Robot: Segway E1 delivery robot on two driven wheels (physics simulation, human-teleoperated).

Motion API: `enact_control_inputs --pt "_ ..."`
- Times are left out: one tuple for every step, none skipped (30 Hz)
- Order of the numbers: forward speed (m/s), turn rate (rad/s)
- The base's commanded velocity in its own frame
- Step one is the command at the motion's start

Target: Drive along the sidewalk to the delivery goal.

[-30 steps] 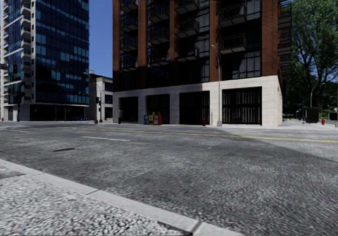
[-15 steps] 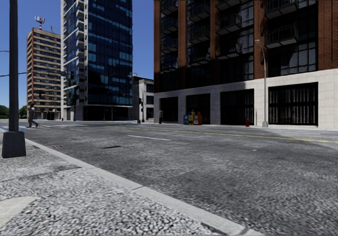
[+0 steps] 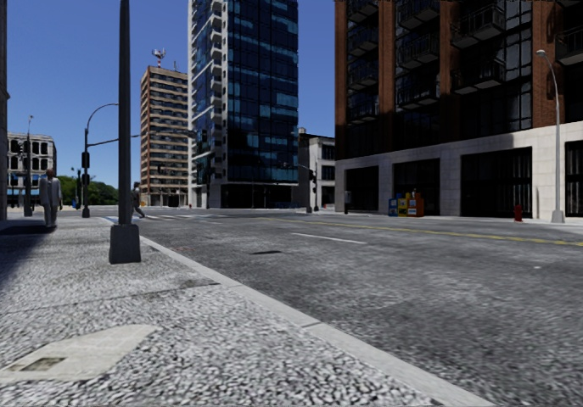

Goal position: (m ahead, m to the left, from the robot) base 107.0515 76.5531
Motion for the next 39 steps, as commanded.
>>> enact_control_inputs --pt "0.67 0.55" --pt "0.67 0.55" --pt "0.68 0.55" --pt "0.74 0.55" --pt "0.78 0.55" --pt "0.79 0.55" --pt "0.80 0.55" --pt "0.81 0.55" --pt "0.82 0.55" --pt "0.83 0.55" --pt "0.83 0.55" --pt "0.83 0.55" --pt "0.83 0.55" --pt "0.83 0.55" --pt "0.83 0.55" --pt "0.83 0.55" --pt "0.83 0.55" --pt "0.83 0.55" --pt "0.84 0.55" --pt "0.84 0.55" --pt "0.84 0.55" --pt "0.84 0.55" --pt "0.84 0.55" --pt "0.84 0.55" --pt "0.84 0.55" --pt "0.84 0.55" --pt "0.84 0.55" --pt "0.84 0.55" --pt "0.84 0.55" --pt "0.86 0.55" --pt "0.89 0.55" --pt "0.91 0.55" --pt "0.93 0.55" --pt "0.96 0.55" --pt "0.98 0.55" --pt "1.00 0.55" --pt "1.00 0.55" --pt "1.02 0.55" --pt "1.04 0.55"
